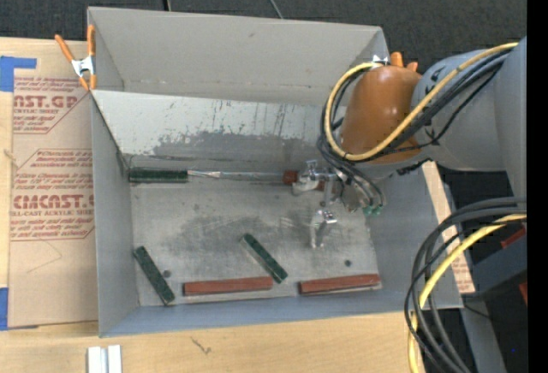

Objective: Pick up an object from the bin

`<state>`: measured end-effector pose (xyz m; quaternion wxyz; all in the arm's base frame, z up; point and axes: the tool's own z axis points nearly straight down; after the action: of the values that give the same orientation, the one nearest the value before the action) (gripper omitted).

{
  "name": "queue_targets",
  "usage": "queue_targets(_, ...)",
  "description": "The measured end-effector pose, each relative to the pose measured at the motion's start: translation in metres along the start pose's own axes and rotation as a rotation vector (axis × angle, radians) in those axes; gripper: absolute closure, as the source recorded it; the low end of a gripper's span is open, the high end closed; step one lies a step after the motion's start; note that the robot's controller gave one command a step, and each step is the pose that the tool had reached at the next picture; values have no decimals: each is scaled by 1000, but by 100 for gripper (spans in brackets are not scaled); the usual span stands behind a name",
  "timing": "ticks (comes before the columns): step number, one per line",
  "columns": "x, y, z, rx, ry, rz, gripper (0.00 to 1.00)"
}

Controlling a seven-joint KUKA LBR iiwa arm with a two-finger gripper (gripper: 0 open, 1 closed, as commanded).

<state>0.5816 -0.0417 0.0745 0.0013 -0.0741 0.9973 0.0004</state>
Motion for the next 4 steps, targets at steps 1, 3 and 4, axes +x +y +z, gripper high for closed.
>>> queue_targets(1,30,59,-6,1,1,-6,0)
queue_targets(3,30,116,-37,1,3,-61,0)
queue_targets(4,46,101,-4,0,1,-475,100)
